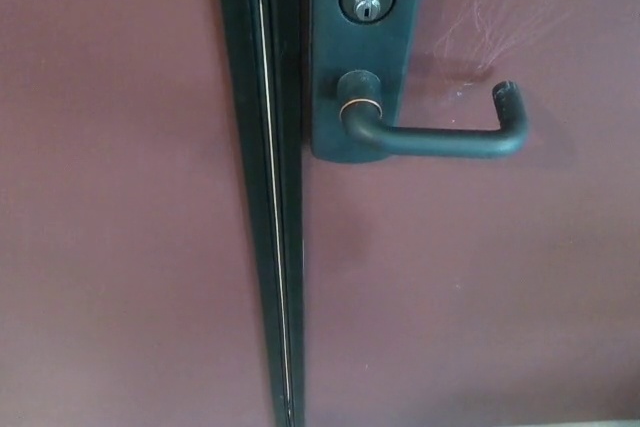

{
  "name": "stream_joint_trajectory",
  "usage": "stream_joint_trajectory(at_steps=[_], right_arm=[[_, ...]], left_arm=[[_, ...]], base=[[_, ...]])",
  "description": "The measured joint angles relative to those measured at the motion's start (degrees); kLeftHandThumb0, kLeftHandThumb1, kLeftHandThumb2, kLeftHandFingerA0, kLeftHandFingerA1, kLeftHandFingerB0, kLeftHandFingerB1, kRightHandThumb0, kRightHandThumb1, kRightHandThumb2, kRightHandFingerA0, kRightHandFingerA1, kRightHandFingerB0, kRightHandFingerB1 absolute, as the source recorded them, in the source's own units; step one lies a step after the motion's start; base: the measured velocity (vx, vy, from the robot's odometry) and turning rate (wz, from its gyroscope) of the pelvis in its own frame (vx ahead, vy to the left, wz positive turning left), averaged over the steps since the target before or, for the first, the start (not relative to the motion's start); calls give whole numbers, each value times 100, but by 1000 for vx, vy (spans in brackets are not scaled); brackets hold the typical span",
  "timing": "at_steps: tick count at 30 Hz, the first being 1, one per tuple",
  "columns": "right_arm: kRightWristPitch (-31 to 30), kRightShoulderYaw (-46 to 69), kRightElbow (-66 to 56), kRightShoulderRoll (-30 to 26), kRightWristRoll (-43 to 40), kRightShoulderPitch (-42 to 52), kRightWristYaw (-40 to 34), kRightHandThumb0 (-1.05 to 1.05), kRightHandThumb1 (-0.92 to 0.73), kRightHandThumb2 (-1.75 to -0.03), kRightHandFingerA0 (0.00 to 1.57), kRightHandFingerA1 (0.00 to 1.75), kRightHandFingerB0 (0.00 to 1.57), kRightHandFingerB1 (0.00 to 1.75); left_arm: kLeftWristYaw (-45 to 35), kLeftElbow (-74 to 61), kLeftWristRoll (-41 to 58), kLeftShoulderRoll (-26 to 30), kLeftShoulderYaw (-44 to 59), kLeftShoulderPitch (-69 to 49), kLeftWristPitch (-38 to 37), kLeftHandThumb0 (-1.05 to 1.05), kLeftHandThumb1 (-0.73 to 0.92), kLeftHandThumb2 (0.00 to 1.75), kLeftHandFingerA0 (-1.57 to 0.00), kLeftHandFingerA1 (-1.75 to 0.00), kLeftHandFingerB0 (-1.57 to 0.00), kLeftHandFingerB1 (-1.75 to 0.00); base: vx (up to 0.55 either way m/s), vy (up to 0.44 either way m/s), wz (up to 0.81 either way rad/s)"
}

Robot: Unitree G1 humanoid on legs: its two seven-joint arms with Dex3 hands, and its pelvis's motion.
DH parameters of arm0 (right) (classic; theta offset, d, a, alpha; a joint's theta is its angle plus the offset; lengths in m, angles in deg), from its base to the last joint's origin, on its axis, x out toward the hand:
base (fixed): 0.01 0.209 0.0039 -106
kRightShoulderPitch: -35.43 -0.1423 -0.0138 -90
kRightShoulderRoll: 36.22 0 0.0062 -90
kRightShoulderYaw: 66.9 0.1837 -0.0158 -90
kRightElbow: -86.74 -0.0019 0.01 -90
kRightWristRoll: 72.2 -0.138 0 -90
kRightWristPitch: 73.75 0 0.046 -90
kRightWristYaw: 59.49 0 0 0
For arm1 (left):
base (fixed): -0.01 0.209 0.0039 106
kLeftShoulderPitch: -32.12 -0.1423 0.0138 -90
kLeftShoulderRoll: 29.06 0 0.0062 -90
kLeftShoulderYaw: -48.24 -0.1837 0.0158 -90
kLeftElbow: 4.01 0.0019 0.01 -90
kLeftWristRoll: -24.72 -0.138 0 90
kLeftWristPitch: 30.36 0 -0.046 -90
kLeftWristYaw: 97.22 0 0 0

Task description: The robot walks towards the door handle and put its right hand on it and twist the handle

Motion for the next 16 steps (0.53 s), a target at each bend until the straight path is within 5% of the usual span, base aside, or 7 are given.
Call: stream_joint_trajectory(at_steps=[16], right_arm=[[926,-842,2411,-1,242,-513,-1764,-44,-64,-60,44,36,30,31]], left_arm=[[-1,-29,-8,-17,-63,122,-6,-34,58,58,-71,-55,-69,-65]], base=[[0,0,0]])
